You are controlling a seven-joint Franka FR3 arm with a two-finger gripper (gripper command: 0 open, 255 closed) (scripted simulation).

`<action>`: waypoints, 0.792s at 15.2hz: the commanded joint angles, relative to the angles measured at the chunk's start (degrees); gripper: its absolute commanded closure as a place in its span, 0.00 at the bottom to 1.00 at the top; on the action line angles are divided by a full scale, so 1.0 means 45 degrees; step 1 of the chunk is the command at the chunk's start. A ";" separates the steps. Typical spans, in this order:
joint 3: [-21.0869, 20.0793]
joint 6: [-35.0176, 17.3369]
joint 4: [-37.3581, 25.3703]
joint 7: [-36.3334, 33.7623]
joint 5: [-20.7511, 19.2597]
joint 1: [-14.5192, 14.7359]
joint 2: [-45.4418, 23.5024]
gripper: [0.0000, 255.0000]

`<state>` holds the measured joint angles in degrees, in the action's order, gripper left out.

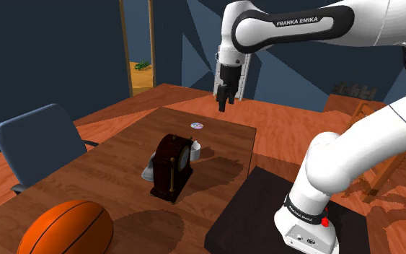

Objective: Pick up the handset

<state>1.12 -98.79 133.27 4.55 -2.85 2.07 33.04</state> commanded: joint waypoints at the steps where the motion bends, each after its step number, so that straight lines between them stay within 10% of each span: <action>1: 0.0030 -0.0671 -0.0120 -0.0063 0.0182 0.0051 -0.0842 0.00; 12: -0.0008 -0.3579 -0.1853 -0.0243 0.1405 0.0427 -0.5870 0.00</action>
<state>1.17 -114.22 126.54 3.56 2.88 3.80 9.01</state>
